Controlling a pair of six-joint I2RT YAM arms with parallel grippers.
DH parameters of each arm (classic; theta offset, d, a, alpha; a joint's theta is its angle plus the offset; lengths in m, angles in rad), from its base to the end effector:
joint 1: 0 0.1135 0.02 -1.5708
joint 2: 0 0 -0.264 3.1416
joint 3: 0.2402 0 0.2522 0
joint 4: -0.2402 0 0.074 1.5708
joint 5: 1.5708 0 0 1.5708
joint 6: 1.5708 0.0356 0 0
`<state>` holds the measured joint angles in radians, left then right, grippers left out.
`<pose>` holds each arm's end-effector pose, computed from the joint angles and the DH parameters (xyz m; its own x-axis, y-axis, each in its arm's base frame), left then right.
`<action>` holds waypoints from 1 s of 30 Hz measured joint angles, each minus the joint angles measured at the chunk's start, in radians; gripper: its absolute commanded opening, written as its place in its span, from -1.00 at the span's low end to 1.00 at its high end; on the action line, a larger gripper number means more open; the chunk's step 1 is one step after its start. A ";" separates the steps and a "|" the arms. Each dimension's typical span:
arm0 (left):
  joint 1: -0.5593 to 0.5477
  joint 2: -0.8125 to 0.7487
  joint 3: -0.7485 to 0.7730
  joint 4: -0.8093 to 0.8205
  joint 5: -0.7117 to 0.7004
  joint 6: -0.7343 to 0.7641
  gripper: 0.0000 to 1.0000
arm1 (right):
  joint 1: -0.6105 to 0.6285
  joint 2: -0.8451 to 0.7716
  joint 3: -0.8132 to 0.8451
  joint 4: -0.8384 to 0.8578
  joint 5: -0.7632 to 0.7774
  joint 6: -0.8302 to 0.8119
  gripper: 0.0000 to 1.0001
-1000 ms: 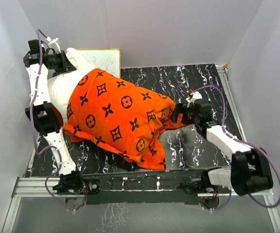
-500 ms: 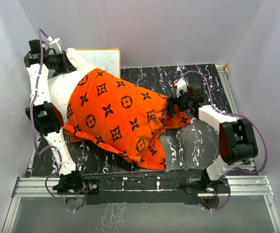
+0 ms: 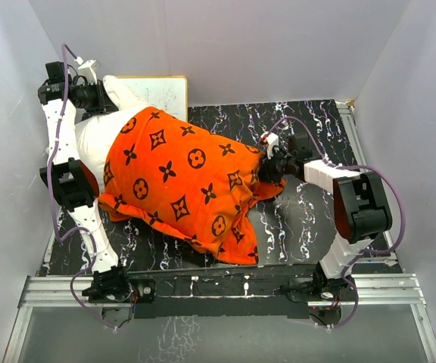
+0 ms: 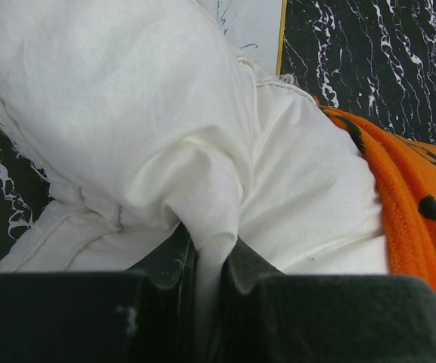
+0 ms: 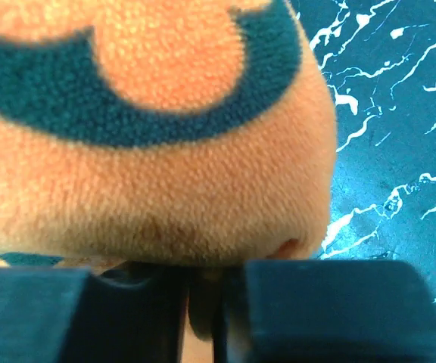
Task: Remove the pillowcase from the pillow
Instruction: Remove the pillow from the pillowcase.
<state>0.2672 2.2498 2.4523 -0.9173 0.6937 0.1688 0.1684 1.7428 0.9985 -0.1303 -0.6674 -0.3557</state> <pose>0.4789 0.1075 0.3605 -0.5791 -0.0246 -0.8149 0.3652 0.8858 -0.2863 0.3427 0.0806 0.1736 -0.5270 -0.3670 -0.7665 -0.7536 0.6187 0.2218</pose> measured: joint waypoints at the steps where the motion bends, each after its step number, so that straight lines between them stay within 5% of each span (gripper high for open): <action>1: 0.000 -0.001 0.000 0.000 -0.002 0.002 -1.00 | 0.000 -0.007 0.000 0.001 -0.006 0.022 -0.84; 16: 0.036 -0.153 -0.048 -0.043 -0.122 0.125 -1.00 | -0.245 -0.289 -0.150 0.169 0.066 0.682 -0.84; 30: 0.102 -0.275 -0.175 -0.040 -0.136 0.284 -1.00 | -0.362 -0.442 -0.165 0.136 0.149 1.004 -0.84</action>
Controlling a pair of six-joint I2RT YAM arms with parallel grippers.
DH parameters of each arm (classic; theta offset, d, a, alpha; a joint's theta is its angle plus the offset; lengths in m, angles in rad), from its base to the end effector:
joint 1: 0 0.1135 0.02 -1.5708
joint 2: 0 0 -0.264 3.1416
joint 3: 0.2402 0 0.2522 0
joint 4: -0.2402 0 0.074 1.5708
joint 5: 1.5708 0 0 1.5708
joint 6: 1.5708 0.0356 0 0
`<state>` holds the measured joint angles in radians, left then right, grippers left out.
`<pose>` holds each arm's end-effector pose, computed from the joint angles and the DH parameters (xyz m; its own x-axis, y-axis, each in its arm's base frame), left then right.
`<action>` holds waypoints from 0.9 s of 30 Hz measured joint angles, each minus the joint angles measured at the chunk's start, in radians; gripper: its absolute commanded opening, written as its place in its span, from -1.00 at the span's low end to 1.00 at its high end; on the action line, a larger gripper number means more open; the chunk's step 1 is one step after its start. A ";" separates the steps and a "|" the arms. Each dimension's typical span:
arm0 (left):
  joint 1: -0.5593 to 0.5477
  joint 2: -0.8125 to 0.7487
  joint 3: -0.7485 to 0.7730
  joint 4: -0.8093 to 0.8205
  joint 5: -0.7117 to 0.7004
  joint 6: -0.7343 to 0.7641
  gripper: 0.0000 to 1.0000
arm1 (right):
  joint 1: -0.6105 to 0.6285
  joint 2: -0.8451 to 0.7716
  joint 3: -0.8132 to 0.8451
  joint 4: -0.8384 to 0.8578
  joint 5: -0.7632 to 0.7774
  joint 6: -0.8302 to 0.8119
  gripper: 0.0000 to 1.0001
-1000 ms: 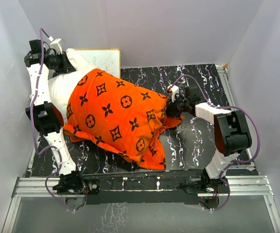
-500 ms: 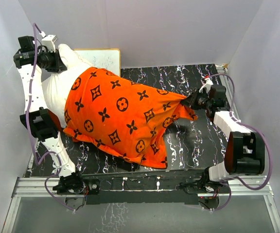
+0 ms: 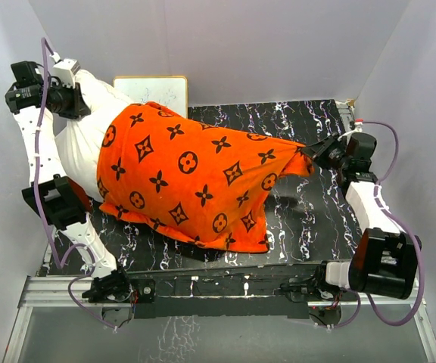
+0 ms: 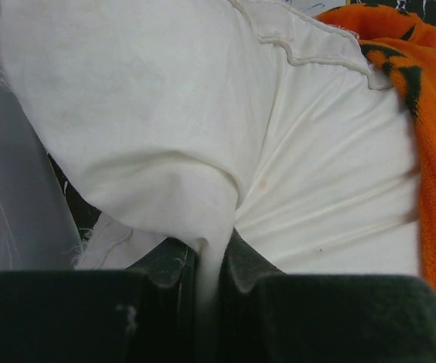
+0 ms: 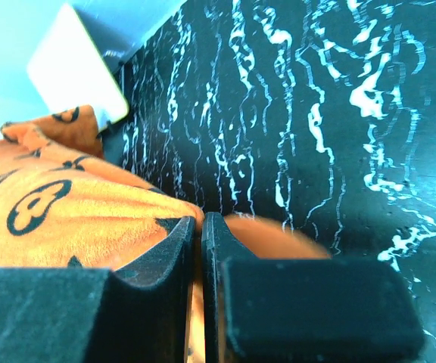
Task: Remove the pillowcase from the pillow
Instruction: Remove the pillow from the pillowcase.
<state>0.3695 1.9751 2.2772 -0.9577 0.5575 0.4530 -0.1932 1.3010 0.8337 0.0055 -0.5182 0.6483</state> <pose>0.4008 0.1350 0.4228 -0.4741 0.2147 -0.8539 0.3249 0.9440 0.0569 0.2873 -0.0382 0.2644 -0.5106 0.6344 -0.5804 0.0501 0.6958 0.7165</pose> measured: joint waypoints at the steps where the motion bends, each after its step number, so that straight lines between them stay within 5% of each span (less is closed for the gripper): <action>1: 0.008 0.000 0.000 0.000 0.000 0.005 -1.00 | -0.011 -0.011 0.000 -0.012 0.018 0.012 -0.84; 10: 0.184 0.000 0.000 0.074 -0.113 0.060 -1.00 | -0.211 -0.091 -0.048 -0.100 0.381 0.101 -0.84; 12: 0.212 0.000 0.004 0.076 -0.107 0.051 -1.00 | -0.204 -0.093 -0.066 -0.109 0.401 0.112 -0.84; 15: 0.207 0.002 0.044 0.043 -0.093 0.011 -1.00 | -0.105 -0.093 -0.058 -0.107 0.457 0.084 -0.57; 19: 0.068 0.002 0.140 0.040 -0.094 -0.053 -1.00 | 0.139 -0.059 0.069 -0.114 0.516 0.015 -0.26; 27: -0.334 -0.038 0.166 0.293 -0.035 -0.172 -1.00 | 0.472 -0.081 0.164 -0.023 0.526 -0.058 -0.03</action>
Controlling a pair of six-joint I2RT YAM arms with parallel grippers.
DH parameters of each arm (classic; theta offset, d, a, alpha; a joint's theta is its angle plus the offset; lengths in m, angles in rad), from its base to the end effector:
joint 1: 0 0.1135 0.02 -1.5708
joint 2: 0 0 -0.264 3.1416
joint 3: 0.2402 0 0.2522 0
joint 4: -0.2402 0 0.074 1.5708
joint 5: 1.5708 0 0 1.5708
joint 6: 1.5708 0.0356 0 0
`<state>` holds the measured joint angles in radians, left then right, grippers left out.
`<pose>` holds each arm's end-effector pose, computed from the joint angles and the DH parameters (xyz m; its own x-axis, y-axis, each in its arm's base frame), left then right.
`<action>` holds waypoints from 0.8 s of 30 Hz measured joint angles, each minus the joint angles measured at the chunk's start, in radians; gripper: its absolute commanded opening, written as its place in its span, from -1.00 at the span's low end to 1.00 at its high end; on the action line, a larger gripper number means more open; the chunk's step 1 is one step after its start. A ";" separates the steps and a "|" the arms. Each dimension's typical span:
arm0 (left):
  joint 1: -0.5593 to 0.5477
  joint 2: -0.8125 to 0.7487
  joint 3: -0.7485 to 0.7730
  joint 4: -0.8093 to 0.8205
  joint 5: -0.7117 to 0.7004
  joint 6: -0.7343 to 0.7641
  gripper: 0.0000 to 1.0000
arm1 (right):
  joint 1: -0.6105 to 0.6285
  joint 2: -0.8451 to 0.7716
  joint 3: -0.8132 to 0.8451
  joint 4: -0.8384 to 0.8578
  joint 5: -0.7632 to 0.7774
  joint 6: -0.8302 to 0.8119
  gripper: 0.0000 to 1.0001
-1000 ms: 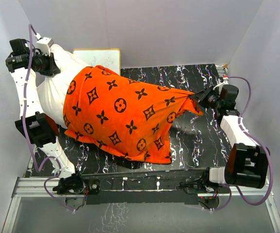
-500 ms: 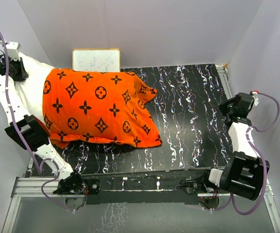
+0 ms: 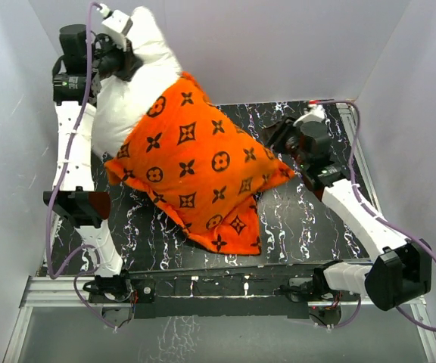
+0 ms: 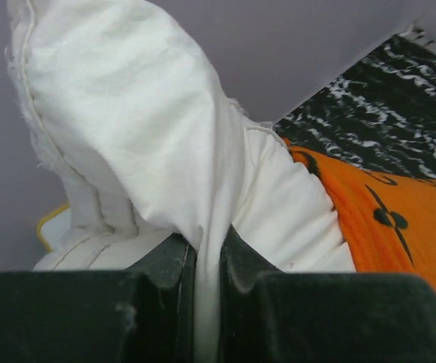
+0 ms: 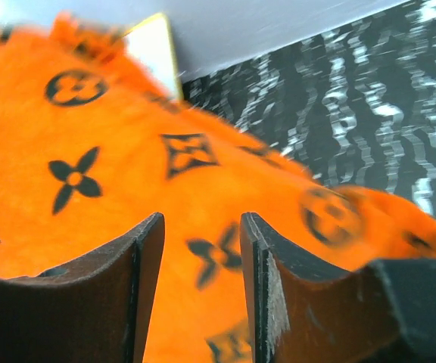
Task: Remove the pillowcase from the pillow
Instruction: Remove the pillow from the pillowcase.
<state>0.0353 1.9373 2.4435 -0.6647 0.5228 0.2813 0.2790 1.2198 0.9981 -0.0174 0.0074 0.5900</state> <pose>0.4037 -0.0035 0.5147 -0.0232 0.2399 -0.9705 0.4878 0.8501 0.1984 0.2768 0.0790 0.3401 -0.3385 0.4817 -0.8083 -0.0964 0.8367 0.5391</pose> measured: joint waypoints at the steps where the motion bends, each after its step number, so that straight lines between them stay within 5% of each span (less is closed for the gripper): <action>1: -0.040 -0.011 -0.004 0.035 0.016 -0.014 -1.00 | 0.031 0.001 0.003 0.000 -0.005 -0.002 -0.01; 9: -0.182 -0.101 -0.024 0.170 0.131 -0.058 -1.00 | 0.231 0.093 0.252 -0.014 -0.001 0.040 0.05; 19: -0.177 -0.318 -0.194 0.188 0.170 -0.030 -1.00 | 0.417 0.306 0.728 -0.011 0.216 0.065 0.05; 24: -0.172 -0.336 -0.196 0.181 0.161 0.002 -1.00 | 0.489 0.401 0.803 -0.040 0.306 0.032 0.03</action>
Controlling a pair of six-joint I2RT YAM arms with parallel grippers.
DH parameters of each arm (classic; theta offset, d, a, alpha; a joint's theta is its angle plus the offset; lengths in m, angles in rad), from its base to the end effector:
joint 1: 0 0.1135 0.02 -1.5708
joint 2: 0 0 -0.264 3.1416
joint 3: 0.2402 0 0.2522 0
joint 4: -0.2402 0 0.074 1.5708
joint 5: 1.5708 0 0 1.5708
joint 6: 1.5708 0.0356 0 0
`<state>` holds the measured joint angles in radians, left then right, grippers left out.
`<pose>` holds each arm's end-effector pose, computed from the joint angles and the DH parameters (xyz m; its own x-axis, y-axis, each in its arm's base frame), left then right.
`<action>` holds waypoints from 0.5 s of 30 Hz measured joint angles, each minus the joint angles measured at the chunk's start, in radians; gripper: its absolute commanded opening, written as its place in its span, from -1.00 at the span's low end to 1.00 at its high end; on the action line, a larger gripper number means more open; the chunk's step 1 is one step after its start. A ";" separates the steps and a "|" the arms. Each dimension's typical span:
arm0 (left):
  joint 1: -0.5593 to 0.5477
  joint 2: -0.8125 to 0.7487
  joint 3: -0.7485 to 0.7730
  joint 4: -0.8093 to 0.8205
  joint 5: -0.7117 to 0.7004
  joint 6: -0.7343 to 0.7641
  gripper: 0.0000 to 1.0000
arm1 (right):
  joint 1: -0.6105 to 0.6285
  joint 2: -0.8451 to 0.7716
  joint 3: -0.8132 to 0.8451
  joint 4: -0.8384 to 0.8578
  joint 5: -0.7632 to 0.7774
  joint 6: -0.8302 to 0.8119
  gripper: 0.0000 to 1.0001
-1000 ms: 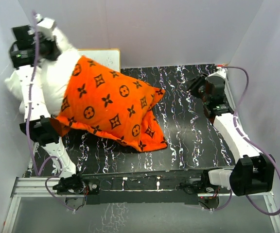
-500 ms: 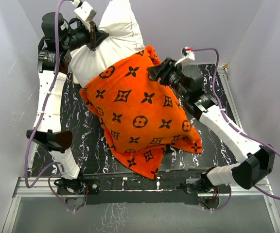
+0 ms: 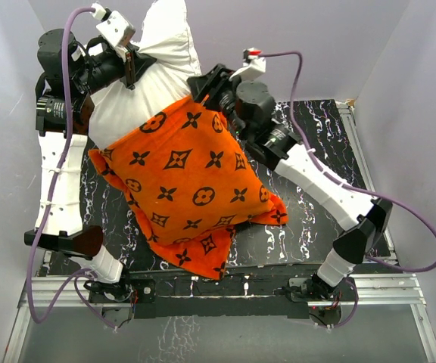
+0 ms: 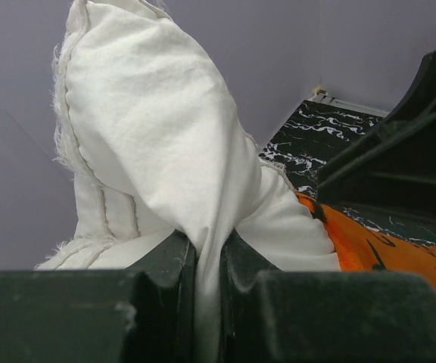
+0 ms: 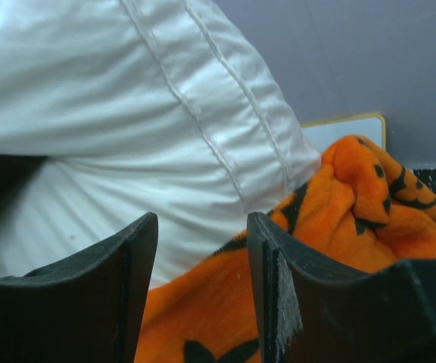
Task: Remove the pillowcase from the pillow
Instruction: Remove the pillow from the pillowcase.
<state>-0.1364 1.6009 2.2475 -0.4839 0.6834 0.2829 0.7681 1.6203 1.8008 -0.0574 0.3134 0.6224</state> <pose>0.2818 -0.0614 0.5893 0.3559 0.1696 -0.9190 0.6492 0.6625 0.3737 0.2740 0.2494 0.4934 -0.1853 0.5921 -0.7843 -0.4097 0.6789 0.6093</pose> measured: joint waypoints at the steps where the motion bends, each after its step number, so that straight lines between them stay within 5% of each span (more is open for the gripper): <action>1: 0.001 0.000 0.000 -0.003 -0.003 0.005 -1.00 | 0.008 0.014 0.000 -0.012 0.012 -0.006 0.01; 15: 0.008 -0.011 -0.023 -0.019 -0.024 0.057 -1.00 | 0.030 0.056 -0.048 -0.080 0.051 -0.020 -0.23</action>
<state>-0.1284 1.5894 2.2246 -0.5030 0.6598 0.3397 0.7979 1.6764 1.7531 -0.1371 0.3649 0.6025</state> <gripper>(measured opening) 0.075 0.428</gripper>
